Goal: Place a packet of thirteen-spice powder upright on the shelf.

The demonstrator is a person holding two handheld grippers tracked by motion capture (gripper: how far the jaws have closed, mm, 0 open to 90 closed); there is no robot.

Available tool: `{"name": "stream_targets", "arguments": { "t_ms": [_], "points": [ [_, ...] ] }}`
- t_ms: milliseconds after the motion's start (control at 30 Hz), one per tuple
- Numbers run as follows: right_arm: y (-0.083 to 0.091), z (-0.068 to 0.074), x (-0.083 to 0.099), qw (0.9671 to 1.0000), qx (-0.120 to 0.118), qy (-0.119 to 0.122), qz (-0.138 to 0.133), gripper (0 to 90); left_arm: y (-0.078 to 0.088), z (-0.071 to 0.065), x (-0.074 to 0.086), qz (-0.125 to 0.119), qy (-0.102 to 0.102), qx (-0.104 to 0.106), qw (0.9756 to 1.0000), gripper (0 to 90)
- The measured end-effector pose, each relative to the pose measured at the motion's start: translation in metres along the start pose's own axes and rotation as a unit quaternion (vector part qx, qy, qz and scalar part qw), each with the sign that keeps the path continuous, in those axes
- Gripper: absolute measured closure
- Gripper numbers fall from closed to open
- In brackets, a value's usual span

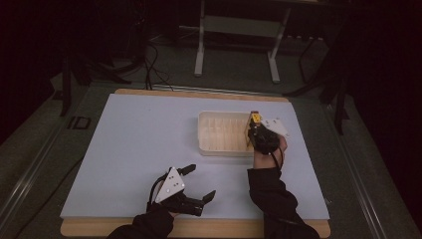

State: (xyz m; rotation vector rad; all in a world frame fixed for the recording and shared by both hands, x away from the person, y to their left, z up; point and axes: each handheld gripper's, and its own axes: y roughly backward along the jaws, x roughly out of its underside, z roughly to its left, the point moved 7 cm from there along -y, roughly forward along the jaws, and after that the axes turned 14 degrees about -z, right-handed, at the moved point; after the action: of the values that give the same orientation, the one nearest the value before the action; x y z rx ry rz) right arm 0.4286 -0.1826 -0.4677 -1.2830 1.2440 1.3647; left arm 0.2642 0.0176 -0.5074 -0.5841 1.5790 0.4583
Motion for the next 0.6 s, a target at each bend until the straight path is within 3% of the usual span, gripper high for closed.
{"name": "stream_targets", "arguments": {
  "t_ms": [600],
  "points": [
    [-0.017, 0.002, 0.021, 0.9999, 0.012, 0.0, 0.008, 67.6, -0.001, -0.001, 0.0, -0.004, -0.001, 0.003, 1.0, 2.6]
  ]
}}
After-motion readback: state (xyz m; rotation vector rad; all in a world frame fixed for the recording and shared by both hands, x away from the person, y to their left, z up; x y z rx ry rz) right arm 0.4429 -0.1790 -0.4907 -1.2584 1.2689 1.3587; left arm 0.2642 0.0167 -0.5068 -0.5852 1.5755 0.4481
